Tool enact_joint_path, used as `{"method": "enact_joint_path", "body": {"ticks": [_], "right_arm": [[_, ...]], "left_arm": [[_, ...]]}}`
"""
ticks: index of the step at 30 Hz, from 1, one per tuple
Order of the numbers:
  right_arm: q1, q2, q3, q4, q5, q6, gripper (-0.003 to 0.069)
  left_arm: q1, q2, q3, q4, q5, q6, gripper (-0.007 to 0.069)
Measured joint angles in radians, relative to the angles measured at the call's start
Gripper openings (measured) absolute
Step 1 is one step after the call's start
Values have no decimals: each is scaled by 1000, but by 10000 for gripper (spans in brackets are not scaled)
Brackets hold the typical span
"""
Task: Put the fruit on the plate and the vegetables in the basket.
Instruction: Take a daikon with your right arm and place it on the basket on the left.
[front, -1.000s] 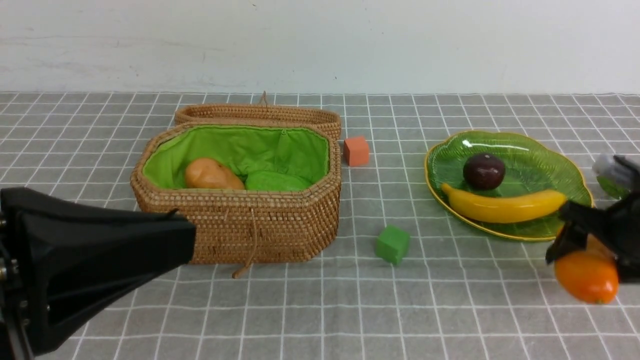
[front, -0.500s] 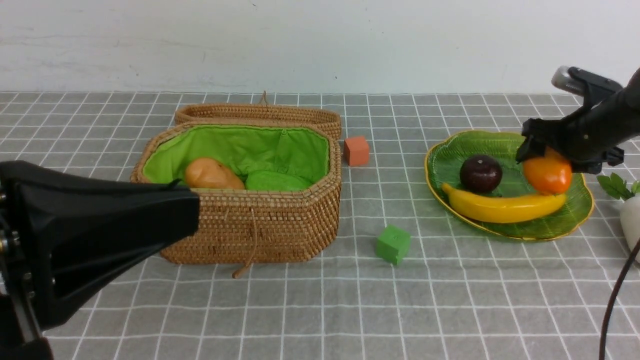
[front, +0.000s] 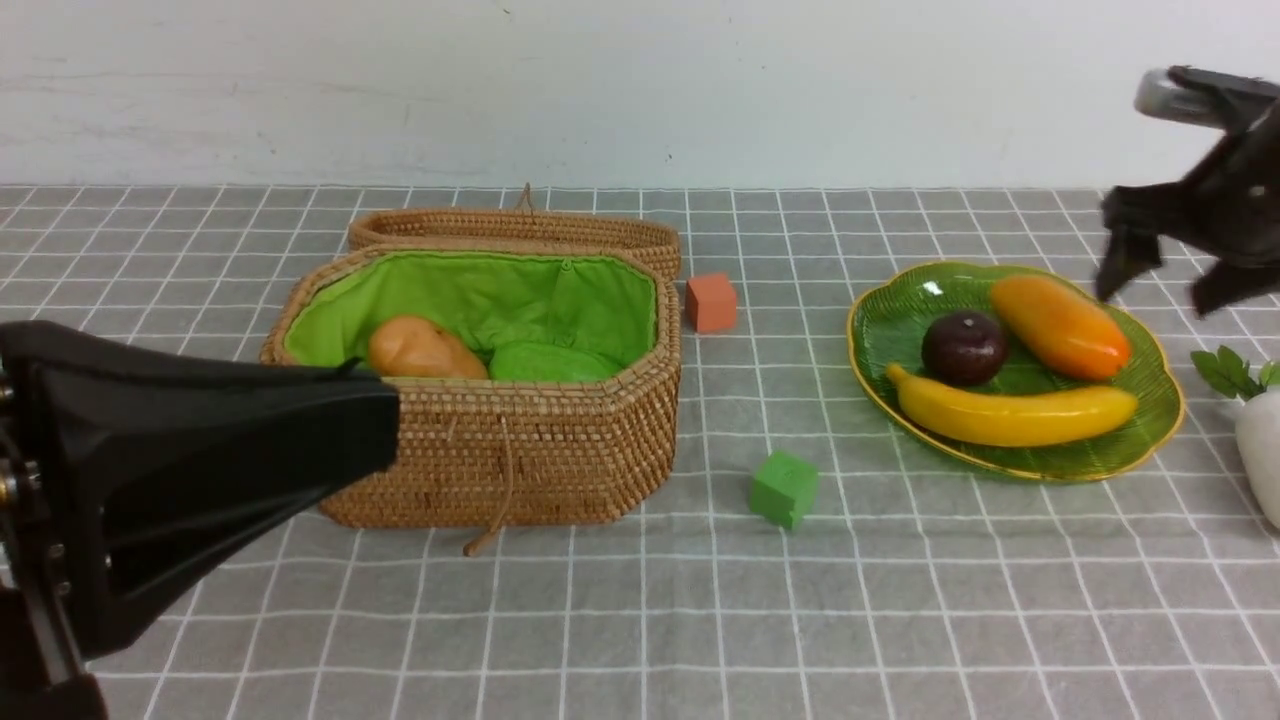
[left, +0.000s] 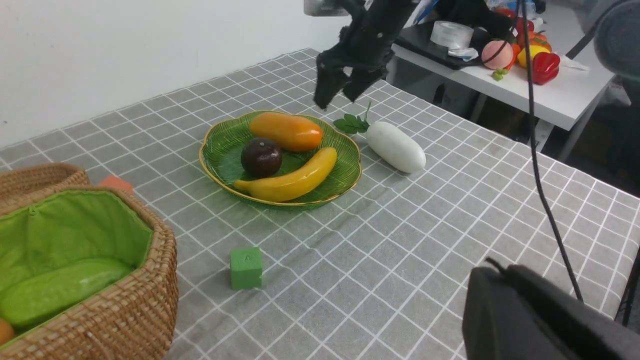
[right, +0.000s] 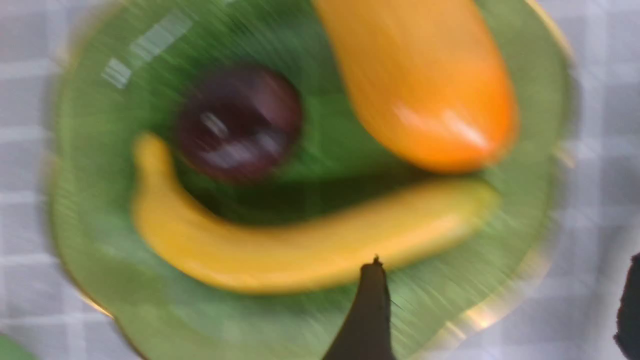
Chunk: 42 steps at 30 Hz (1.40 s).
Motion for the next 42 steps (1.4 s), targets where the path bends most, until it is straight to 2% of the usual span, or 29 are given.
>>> {"method": "enact_joint_path", "body": {"ticks": [5,9,14,18,24,27,31,38,41,42], "right_arm": [[-10,-67,105,-223,33,100,589],[-33,-117,245,-259,35,129,602],[-95,-118,368,-195,-67,131,610],[-158,-78,423,-95,-231,64,609],[-176,-5,428,-41,-330,-39,603],[-176,22,428,-18,-338,-59,585],[-176,29,428,1,-330,-59,488],[-169,-96,429,66,-238,-59,490],[-117,-219,420,108,-186,-62,490],[-67,-267,395,136,-164,-77,490]], "left_arm": [[0,0,0,0,5,0,-13],[0,0,0,0,12,0,-13],[0,0,0,0,12,0,-13],[0,0,0,0,12,0,-13],[0,0,0,0,15,0,-13],[0,0,0,0,15,0,-13],[0,0,0,4,16,-1,-13],[0,0,2,7,54,-59,-13],[0,0,17,23,93,-83,-13],[0,0,21,45,105,-100,-13]]}}
